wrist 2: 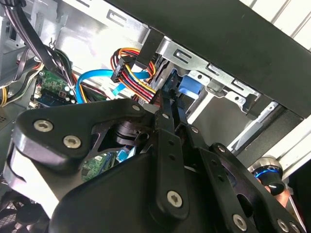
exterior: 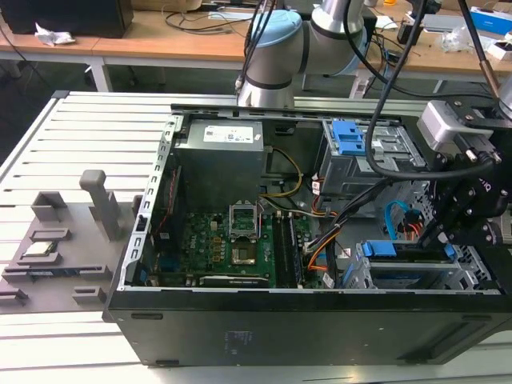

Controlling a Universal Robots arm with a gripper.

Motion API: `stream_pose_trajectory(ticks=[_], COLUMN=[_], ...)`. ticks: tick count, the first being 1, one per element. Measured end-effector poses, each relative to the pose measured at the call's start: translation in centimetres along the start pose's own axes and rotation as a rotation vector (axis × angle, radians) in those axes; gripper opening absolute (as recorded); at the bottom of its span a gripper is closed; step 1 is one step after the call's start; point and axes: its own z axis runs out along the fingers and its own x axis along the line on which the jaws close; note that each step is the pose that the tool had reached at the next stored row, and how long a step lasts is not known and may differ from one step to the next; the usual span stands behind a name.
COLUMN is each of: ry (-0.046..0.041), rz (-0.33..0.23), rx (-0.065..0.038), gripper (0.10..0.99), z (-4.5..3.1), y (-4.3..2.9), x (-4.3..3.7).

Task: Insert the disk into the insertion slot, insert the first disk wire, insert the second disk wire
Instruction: 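Insert the first disk wire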

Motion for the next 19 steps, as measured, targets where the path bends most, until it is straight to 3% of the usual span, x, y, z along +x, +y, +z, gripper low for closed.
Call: stream_pose_trajectory(ticks=[14,15,17,19], ry=[-0.0007,0.0001,-0.0001,-0.0002], rz=[0.0,0.0,0.0,0.0], rx=[0.0,0.0,0.0,0.0], gripper=[0.18,0.247,0.247,0.247], z=[0.16,-0.1,-0.85,-2.4], y=[-0.24,-0.23,-0.2,-0.11], x=[-0.01,-0.01,-0.02,-0.26])
